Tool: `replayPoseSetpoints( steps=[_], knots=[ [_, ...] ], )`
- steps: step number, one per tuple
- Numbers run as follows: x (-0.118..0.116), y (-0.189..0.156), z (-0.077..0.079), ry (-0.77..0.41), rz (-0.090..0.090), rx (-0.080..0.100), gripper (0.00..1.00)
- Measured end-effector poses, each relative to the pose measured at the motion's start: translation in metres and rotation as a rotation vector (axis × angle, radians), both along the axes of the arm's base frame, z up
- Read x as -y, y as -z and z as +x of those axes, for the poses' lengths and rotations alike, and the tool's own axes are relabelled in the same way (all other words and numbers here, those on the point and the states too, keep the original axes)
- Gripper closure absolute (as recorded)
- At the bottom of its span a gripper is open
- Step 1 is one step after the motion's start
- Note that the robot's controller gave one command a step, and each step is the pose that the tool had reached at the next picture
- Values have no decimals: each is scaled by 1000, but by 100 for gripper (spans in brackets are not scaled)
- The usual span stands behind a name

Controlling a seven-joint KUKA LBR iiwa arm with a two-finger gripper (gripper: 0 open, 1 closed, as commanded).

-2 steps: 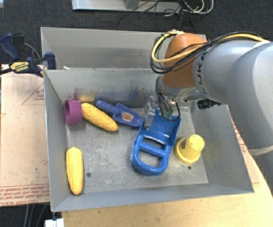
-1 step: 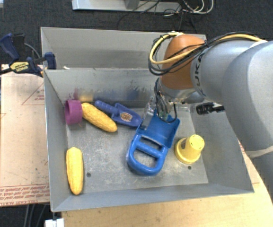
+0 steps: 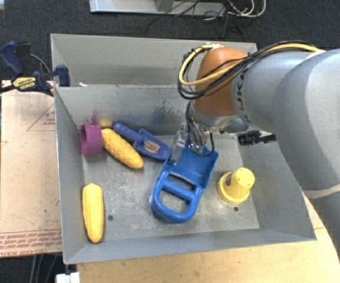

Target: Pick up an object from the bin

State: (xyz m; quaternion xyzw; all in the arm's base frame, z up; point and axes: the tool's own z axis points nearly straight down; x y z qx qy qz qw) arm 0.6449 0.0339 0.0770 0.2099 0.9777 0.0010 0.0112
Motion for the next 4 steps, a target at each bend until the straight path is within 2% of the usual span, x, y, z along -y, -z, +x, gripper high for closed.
replayPoseSetpoints(
  steps=[1,2,3,4],
  knots=[
    [0,0,0,4,0,0,100],
    [12,0,-53,185,8,17,100],
    [-53,2,-18,143,4,6,100],
    [-32,0,-46,206,16,31,100]
  ],
)
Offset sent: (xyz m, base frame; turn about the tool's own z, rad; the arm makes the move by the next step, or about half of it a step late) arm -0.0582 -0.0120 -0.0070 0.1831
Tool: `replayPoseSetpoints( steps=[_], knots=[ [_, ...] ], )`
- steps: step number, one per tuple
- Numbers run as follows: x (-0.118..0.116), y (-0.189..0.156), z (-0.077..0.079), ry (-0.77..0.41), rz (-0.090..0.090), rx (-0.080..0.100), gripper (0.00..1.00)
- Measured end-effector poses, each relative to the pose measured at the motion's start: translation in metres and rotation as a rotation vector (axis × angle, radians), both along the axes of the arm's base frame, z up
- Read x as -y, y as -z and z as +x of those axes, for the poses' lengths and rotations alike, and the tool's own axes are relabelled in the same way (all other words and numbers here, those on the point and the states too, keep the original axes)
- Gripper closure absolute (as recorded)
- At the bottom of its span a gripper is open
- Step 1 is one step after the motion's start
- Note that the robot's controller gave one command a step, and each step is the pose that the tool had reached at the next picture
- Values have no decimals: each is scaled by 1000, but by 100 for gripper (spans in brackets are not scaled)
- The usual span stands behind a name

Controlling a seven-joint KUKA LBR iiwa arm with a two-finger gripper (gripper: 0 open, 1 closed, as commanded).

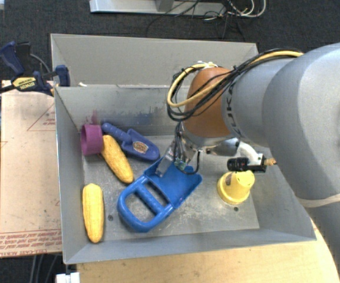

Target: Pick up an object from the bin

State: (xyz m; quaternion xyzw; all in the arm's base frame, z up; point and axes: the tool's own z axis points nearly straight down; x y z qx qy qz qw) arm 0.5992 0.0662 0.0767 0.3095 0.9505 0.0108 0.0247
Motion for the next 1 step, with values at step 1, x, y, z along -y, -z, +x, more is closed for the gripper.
replayPoseSetpoints(
  steps=[1],
  knots=[
    [-19,1,-2,112,-2,-13,100]
  ],
)
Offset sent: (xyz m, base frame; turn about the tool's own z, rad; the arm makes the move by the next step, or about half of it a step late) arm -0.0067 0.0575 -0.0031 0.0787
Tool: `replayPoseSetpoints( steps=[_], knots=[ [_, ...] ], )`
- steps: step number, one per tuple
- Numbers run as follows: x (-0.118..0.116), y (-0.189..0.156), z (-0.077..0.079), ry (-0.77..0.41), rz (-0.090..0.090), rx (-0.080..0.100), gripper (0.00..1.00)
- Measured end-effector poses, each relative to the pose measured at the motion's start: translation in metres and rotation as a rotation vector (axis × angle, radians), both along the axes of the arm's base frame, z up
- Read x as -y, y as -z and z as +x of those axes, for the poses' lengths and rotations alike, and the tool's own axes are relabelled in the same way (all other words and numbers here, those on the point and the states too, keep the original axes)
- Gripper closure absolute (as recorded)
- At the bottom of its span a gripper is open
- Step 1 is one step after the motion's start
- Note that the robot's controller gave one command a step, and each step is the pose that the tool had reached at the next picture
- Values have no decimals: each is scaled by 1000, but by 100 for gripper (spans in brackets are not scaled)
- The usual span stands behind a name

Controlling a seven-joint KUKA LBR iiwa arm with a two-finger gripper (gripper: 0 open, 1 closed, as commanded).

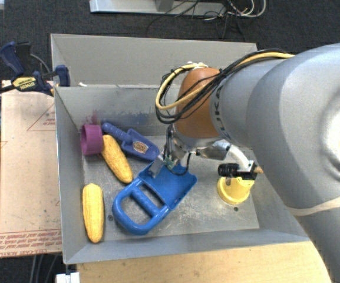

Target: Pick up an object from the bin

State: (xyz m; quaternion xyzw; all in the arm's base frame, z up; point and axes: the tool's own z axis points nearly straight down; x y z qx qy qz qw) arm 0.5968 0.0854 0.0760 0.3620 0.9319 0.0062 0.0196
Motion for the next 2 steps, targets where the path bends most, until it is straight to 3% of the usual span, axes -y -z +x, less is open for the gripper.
replayPoseSetpoints(
  steps=[1,2],
  knots=[
    [-34,-1,-1,-33,1,15,100],
    [-47,1,6,-15,-2,4,100]
  ],
)
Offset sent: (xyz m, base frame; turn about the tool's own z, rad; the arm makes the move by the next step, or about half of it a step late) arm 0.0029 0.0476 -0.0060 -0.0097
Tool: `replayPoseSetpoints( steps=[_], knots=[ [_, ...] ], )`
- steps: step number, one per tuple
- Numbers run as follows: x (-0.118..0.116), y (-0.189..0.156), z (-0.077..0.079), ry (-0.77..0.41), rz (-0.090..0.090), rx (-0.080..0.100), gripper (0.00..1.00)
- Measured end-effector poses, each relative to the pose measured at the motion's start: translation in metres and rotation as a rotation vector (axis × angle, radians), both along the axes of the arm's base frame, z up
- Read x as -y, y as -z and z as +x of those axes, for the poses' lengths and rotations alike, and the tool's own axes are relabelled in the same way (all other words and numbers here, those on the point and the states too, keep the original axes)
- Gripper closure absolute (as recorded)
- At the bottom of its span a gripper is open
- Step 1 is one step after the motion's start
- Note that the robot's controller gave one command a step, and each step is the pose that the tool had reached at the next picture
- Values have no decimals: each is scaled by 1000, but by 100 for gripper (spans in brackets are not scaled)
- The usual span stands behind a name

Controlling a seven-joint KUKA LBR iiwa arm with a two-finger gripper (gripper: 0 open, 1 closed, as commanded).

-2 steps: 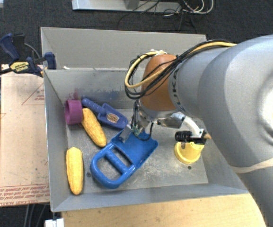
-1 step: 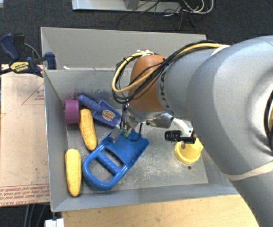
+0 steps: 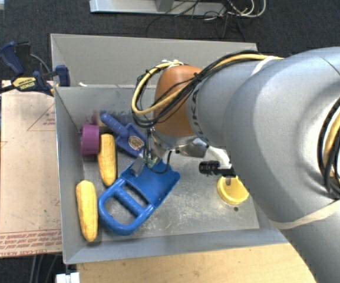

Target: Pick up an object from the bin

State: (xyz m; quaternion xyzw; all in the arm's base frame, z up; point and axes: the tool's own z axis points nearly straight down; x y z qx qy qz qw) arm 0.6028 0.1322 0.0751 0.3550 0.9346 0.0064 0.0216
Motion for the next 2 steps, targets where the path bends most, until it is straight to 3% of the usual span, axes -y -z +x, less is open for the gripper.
replayPoseSetpoints(
  steps=[2],
  knots=[
    [0,0,0,0,0,0,100]
  ],
)
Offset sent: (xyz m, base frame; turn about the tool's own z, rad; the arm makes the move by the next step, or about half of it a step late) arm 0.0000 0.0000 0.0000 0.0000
